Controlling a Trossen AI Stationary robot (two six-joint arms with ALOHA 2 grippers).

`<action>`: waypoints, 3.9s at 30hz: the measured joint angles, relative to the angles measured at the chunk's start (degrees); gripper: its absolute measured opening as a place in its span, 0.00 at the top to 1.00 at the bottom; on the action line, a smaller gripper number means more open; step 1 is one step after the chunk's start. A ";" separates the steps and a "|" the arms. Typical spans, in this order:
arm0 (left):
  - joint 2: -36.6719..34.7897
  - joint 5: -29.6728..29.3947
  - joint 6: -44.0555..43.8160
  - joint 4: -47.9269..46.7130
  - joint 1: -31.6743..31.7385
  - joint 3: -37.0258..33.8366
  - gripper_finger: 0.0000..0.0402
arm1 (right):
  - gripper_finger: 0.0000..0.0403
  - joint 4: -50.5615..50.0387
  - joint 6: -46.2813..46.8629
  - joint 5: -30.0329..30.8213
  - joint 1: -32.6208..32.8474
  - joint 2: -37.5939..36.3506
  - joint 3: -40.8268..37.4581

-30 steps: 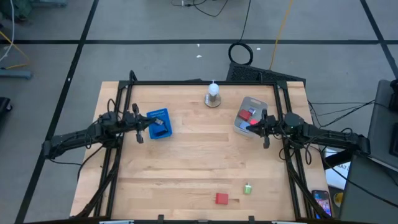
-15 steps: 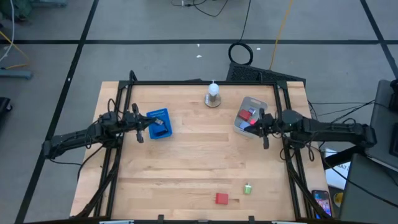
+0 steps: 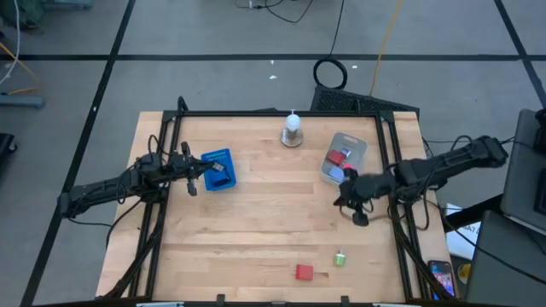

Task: Pick & Place Office items
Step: Put the green charger adapter into the gray bin

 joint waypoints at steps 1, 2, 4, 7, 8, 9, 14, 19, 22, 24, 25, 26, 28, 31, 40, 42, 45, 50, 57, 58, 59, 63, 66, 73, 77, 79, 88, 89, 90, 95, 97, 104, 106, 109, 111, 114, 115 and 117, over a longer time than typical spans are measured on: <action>0.00 0.00 -0.54 0.00 0.00 0.00 0.95 | 1.00 -1.92 1.02 2.42 2.07 1.40 1.11; 0.00 0.02 -1.06 -0.02 0.00 0.00 0.95 | 1.00 -3.23 2.37 4.67 3.92 2.67 1.91; 0.00 0.01 -1.43 -0.02 0.00 0.00 0.95 | 1.00 -3.50 6.79 7.17 6.92 4.80 2.53; 0.00 0.02 -1.56 -0.04 0.00 0.00 0.95 | 0.98 -3.42 13.79 8.02 10.40 8.42 2.55; 0.00 0.02 -1.64 -0.04 0.00 0.00 0.95 | 0.96 -3.56 15.26 8.07 11.80 10.02 2.55; 0.00 0.02 -1.93 -0.04 0.00 0.00 0.95 | 0.94 -3.73 16.94 8.06 13.19 11.82 2.55; 0.01 0.03 -4.20 -0.07 0.00 0.00 0.95 | 0.73 -1.63 26.92 6.21 19.10 20.77 2.55; 0.00 0.04 -4.52 -0.09 0.00 0.00 0.95 | 0.45 2.51 35.35 2.12 22.91 25.75 2.55; 0.00 0.04 -4.55 -0.09 0.00 0.00 0.95 | 0.31 7.28 38.15 0.62 25.17 26.82 2.55; 0.00 0.04 -4.62 -0.09 -0.03 0.00 0.95 | 0.25 9.77 38.85 1.68 26.89 27.43 2.60; 0.00 0.04 -4.81 -0.09 -0.04 0.00 0.95 | 0.23 10.51 39.37 2.48 27.70 27.90 2.60; 0.00 0.06 -4.85 -0.09 -0.04 0.00 0.95 | 0.22 10.95 39.91 3.16 28.33 28.46 2.60; 0.01 0.04 -4.90 -0.09 -0.04 0.00 0.95 | 0.21 11.25 41.42 3.93 29.36 29.61 2.60; 0.00 0.04 -4.92 -0.09 -0.04 0.00 0.95 | 0.21 11.31 43.50 4.73 30.38 31.66 2.60; 0.00 0.06 -5.43 -0.11 -0.04 0.00 0.95 | 0.22 11.36 45.40 8.21 31.51 35.40 2.60; 0.02 0.04 -5.92 -0.11 -0.02 0.00 0.95 | 0.22 11.42 45.08 9.24 31.55 36.12 2.60; 0.01 0.07 -5.97 -0.11 -0.04 0.00 0.95 | 0.22 11.01 44.52 9.86 31.55 37.23 2.60; 0.02 0.07 -6.01 -0.11 -0.02 0.00 0.95 | 0.23 10.23 43.95 10.30 31.53 38.14 2.79; 0.02 0.07 -6.04 -0.11 -0.02 0.00 0.95 | 0.36 9.78 45.12 11.38 31.47 37.27 2.58; 0.02 0.05 -6.02 -0.11 -0.04 0.00 0.95 | 0.40 9.83 45.08 11.37 31.47 37.21 2.58; 0.02 0.06 -6.03 -0.11 -0.02 0.00 0.95 | 0.43 9.88 44.94 11.40 31.47 37.18 2.58; 0.02 0.04 -6.02 -0.11 -0.02 0.00 0.95 | 0.43 10.02 44.78 11.34 31.46 37.18 2.58; 0.02 0.05 -6.02 -0.11 -0.02 0.00 0.95 | 0.43 10.44 42.45 11.25 31.38 36.39 2.49; 0.02 0.07 -5.99 -0.11 -0.02 0.00 0.95 | 0.43 13.52 29.57 16.64 30.24 26.24 2.47; 0.02 0.07 -5.88 -0.11 -0.02 0.00 0.95 | 0.43 13.53 19.37 21.80 29.31 16.44 2.34; 0.02 0.04 -5.45 -0.11 -0.02 0.00 0.95 | 0.43 13.47 14.43 23.46 28.28 10.92 1.46; 0.02 0.04 -4.53 -0.11 -0.02 0.00 0.95 | 0.43 26.13 -6.25 21.16 21.53 -15.73 -9.76; 0.02 0.04 -4.53 -0.11 -0.02 0.00 0.95 | 0.43 27.82 -6.83 20.43 20.71 -18.64 -11.65; 0.02 0.04 -4.51 -0.11 -0.02 0.00 0.95 | 0.43 28.39 -6.95 20.24 19.98 -21.47 -13.37; 0.02 0.04 -4.49 -0.11 -0.02 -0.01 0.95 | 0.43 28.43 -7.93 20.36 16.94 -34.71 -21.43; 0.02 0.04 -4.49 -0.11 -0.02 -0.01 0.95 | 0.43 28.44 -9.21 20.16 16.10 -39.12 -24.24; 0.02 -0.34 -4.44 -0.15 -0.02 -0.02 0.95 | 0.43 28.35 -10.09 24.98 13.53 -49.65 -31.55; 0.02 -0.66 -4.41 -0.17 -0.02 -0.02 0.95 | 0.43 28.41 -10.37 25.16 12.88 -50.96 -33.08; 0.02 -1.61 -4.34 -0.28 -0.02 -0.02 0.95 | 0.43 28.11 -10.91 24.89 11.97 -51.94 -35.16; 0.02 -1.79 -3.84 -0.31 -0.02 -0.02 0.95 | 0.43 28.47 -10.91 24.78 11.39 -52.19 -36.48; 0.01 -1.84 -3.10 -0.36 -0.02 -0.02 0.95 | 0.43 28.96 -10.22 24.66 10.48 -52.18 -37.99; 0.00 -1.85 -3.09 -0.35 -0.02 -0.02 0.95 | 0.43 29.20 -9.92 24.55 10.25 -52.18 -38.26; 0.01 -1.86 -3.11 -0.37 -0.02 -0.02 0.95 | 0.43 29.38 -9.45 24.53 9.97 -52.28 -38.50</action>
